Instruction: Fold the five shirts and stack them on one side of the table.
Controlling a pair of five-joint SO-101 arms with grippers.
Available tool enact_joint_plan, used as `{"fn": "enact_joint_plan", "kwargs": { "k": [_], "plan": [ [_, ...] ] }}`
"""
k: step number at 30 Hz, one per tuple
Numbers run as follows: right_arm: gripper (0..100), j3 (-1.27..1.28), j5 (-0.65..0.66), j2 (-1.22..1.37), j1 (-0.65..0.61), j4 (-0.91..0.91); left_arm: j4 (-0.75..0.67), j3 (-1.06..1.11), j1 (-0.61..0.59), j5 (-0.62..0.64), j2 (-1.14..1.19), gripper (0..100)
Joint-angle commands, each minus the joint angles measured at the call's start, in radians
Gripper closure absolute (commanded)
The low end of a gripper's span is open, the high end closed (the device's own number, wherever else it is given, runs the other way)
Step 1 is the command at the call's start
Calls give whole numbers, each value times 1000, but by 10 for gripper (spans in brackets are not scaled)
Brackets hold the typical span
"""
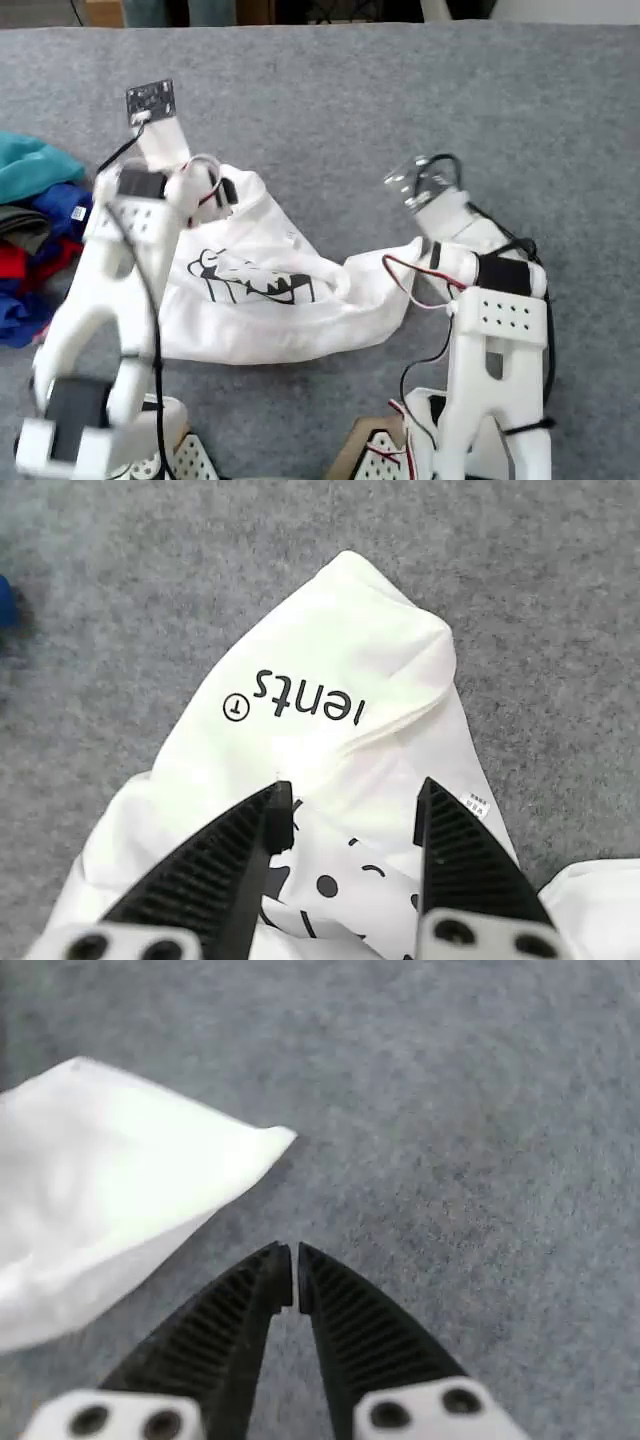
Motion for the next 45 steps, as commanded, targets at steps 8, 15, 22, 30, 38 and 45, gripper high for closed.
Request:
{"fn": "enact_joint_plan", "kwargs": {
  "k": [8,15,22,30,38,45],
  "plan": [
    [981,-36,-420,361,31,-440,276,-493,77,255,402,787],
    [983,-142,-417,564,34,-445,315,-659,165,350,598,788],
    [983,-168,-356,608,34,-445,310,-760,116,353,710,886],
    [983,-168,-354,613,32,-446,308,-869,113,358,870,859],
    [983,-168,-354,613,32,-446,318,-937,113,358,950,863],
    [983,-168,-354,613,32,-446,319,-940,111,358,950,896]
  ]
}}
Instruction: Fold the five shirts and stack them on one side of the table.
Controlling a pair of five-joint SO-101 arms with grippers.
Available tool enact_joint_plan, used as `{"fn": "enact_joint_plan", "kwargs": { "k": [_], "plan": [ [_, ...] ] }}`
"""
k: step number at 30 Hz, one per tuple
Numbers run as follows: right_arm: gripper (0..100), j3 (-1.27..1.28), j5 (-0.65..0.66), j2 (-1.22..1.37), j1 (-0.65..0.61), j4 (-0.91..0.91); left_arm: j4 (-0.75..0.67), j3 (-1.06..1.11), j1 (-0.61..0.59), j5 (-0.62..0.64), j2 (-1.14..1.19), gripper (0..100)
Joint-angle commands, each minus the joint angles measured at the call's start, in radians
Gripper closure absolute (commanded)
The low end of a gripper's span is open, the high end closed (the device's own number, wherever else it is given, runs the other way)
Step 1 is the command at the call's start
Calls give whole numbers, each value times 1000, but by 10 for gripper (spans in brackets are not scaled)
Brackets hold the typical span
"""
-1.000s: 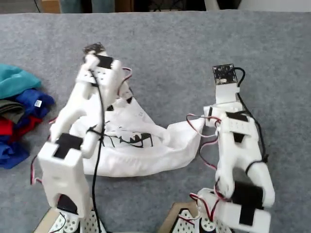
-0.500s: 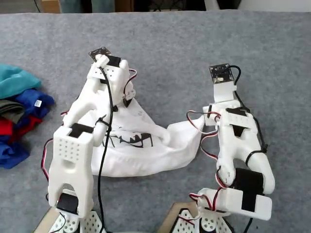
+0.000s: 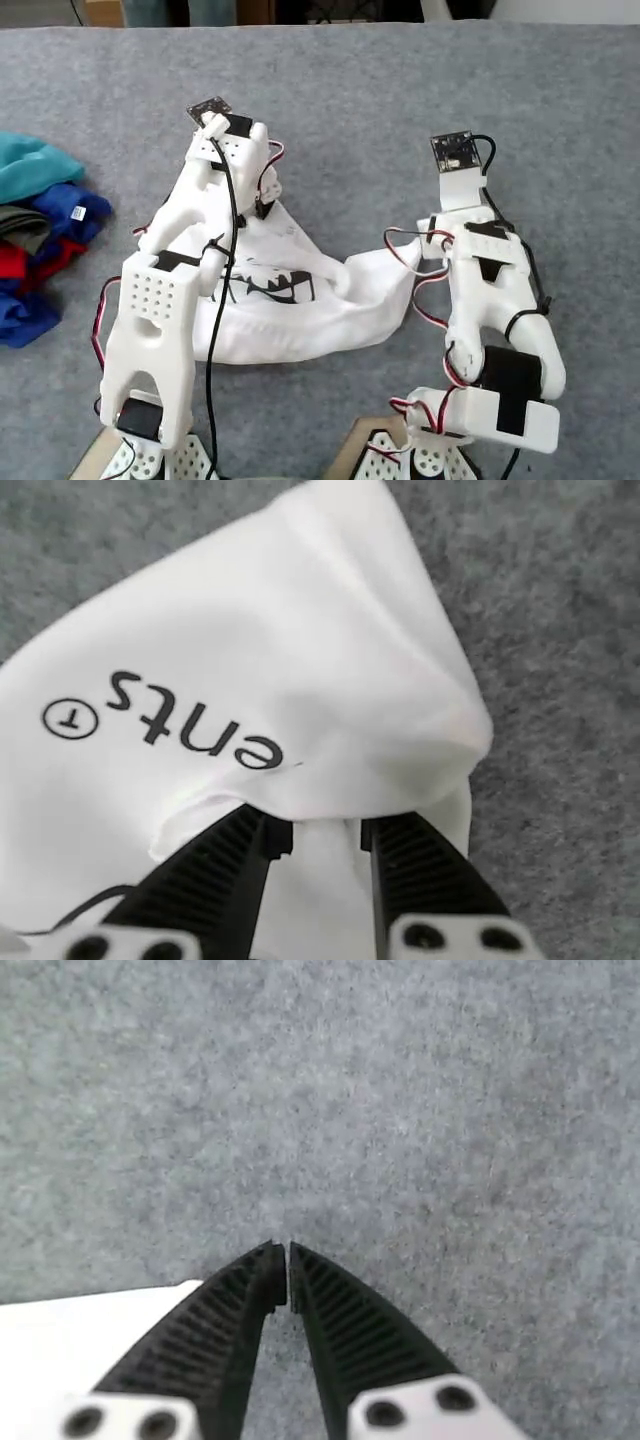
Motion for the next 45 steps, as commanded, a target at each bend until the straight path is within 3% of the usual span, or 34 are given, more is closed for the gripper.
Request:
{"fn": "enact_joint_plan", "kwargs": {
  "k": [1,3,13,18,23,28,35,40,45],
  "plan": [
    [983,-45,6,1,12,-18,2,-44,-10,14,-11,927],
    [983,-45,6,1,12,-18,2,-44,-8,8,-11,966],
    [983,-45,6,-1,12,-18,38,-47,-8,8,-12,970],
    [959,-45,0,-12,14,-12,140,-107,-35,0,-86,970],
    [844,13,-2,-94,9,-18,261,-236,-53,-95,-155,970],
    [843,42,-2,-136,8,-20,272,-211,-54,-190,-210,971],
    [839,44,6,-134,5,-18,272,-127,-51,-210,-348,971],
    [839,51,8,-134,5,-20,273,-70,-48,-446,-479,970],
    [839,2,8,-177,3,31,272,77,-70,-600,-629,968]
  ]
}}
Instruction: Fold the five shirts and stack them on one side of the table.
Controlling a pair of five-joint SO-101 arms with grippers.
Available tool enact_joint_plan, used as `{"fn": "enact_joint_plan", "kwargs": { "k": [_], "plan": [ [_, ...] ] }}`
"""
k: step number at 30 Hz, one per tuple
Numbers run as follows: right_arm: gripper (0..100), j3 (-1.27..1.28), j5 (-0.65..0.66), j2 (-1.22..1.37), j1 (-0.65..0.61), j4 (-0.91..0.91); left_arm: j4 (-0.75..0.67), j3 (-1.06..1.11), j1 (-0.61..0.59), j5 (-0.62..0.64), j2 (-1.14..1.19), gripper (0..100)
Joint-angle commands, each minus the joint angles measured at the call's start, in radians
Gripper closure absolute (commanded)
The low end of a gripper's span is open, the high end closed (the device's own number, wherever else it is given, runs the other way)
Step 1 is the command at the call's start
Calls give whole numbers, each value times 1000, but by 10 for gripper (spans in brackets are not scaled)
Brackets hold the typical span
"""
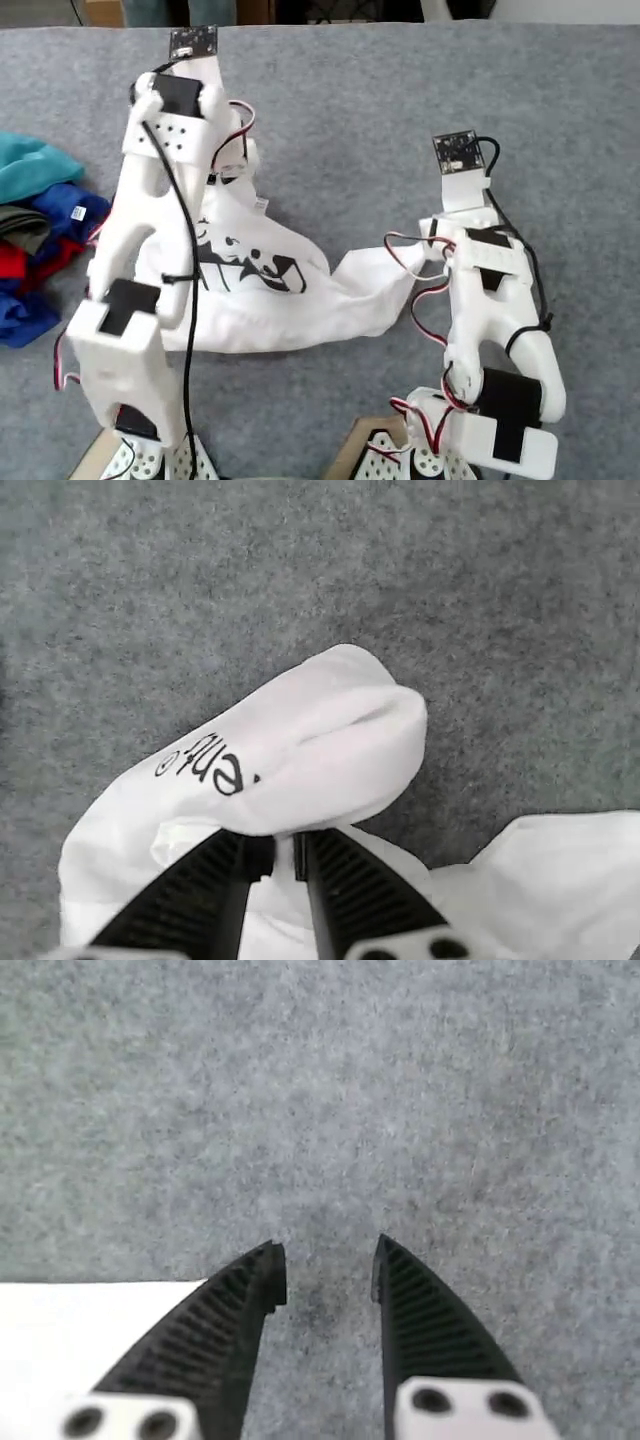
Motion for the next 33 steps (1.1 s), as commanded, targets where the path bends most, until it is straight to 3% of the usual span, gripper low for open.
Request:
{"fn": "enact_joint_plan", "kwargs": {
  "k": [1,7,13,18,27,33],
  "plan": [
    [839,-84,8,-87,-6,87,9,93,-19,-107,-126,968],
    [839,-306,176,-134,-276,321,9,288,-25,-167,-164,968],
    [841,-298,258,-127,-572,250,9,332,-71,-213,-169,968],
    [842,-282,258,25,-628,95,9,329,-199,-241,-169,968],
    [842,-659,-63,476,-674,60,9,358,-211,-285,-169,970],
    [843,-1006,-163,713,-697,242,8,360,-239,-307,-204,967]
  ]
}}
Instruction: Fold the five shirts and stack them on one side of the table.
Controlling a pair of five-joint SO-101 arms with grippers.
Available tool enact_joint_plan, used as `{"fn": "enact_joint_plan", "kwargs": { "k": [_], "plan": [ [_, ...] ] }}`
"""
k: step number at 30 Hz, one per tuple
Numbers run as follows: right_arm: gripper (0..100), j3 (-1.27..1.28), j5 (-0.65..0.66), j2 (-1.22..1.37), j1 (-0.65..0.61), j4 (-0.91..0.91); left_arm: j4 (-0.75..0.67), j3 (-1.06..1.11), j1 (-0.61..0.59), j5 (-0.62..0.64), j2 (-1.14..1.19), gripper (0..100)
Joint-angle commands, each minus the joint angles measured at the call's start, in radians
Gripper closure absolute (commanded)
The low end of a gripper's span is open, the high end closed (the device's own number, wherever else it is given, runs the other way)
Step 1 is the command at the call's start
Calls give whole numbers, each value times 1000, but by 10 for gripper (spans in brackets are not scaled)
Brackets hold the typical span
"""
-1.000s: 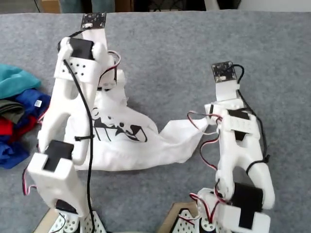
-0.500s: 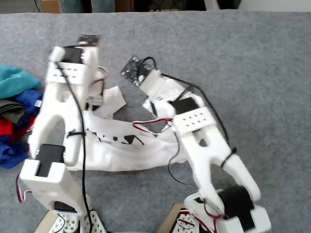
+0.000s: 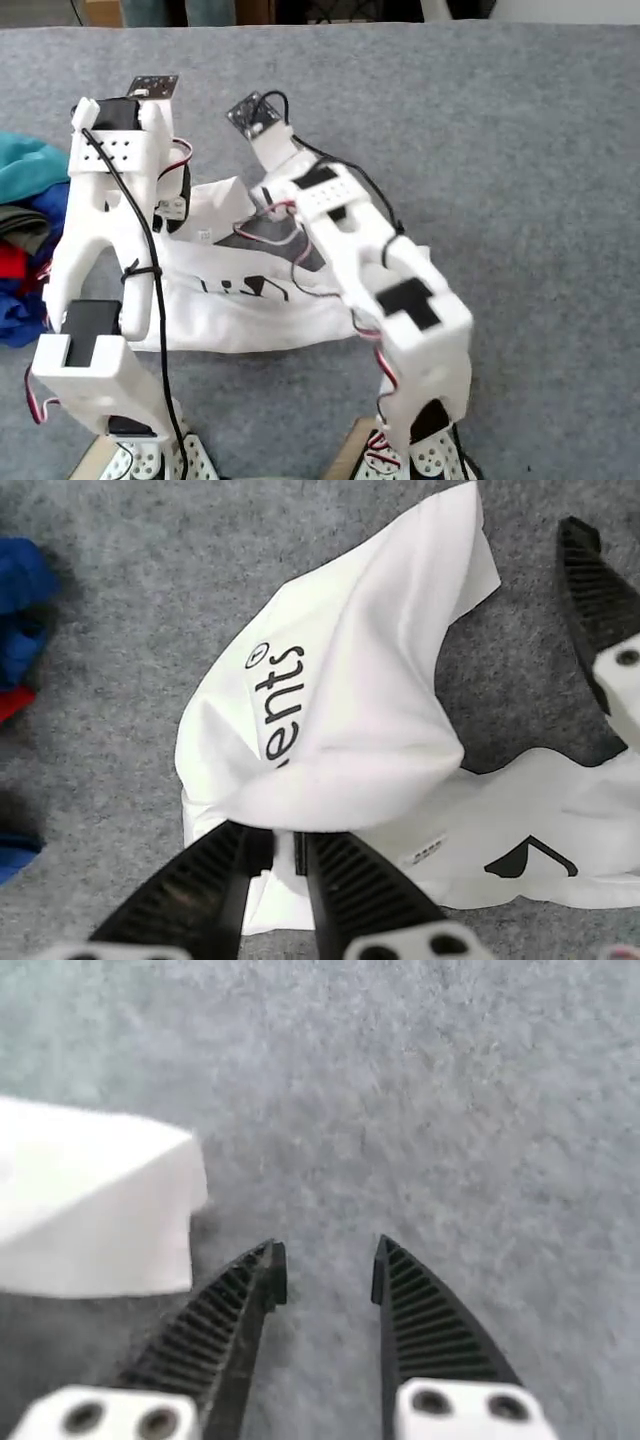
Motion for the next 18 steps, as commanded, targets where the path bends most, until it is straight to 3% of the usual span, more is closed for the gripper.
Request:
{"fn": "enact_joint_plan", "kwargs": {
  "k": [1,11,18],
  "plan": [
    [844,-245,-25,87,-34,104,9,-13,-41,-48,-78,967],
    [893,-450,-14,159,-109,250,9,-4,-168,-147,-175,967],
    [831,-481,17,113,81,597,9,-2,-209,-146,-175,967]
  ]
}}
